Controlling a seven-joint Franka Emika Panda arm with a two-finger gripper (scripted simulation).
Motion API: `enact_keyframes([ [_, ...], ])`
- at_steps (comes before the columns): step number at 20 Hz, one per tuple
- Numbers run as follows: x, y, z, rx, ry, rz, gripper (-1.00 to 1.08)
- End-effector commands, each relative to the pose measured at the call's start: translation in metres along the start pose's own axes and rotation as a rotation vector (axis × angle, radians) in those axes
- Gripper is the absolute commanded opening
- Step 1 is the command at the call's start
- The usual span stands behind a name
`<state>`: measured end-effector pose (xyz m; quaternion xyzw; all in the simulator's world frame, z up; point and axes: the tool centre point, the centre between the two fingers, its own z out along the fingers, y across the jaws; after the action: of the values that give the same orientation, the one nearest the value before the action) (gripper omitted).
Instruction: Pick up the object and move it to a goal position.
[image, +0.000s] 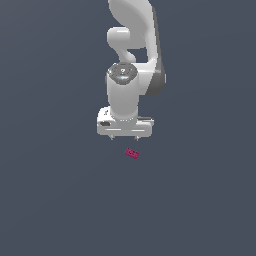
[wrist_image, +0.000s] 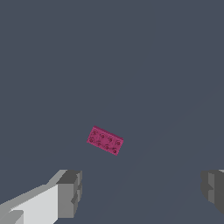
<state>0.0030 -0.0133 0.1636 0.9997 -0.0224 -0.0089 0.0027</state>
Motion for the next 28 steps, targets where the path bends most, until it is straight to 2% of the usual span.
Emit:
enact_keyframes([
  [1,0.0,0.0,0.0,0.0,0.0,0.0,1.0],
  [12,0.015,0.009,-0.016,-0.014,0.044,-0.032,1.0],
  [20,0.015,0.008,-0.012,-0.015,0.042,-0.057,1.0],
  [28,0.013,0.005,0.001,-0.021,0.037,-0.177,1.0],
])
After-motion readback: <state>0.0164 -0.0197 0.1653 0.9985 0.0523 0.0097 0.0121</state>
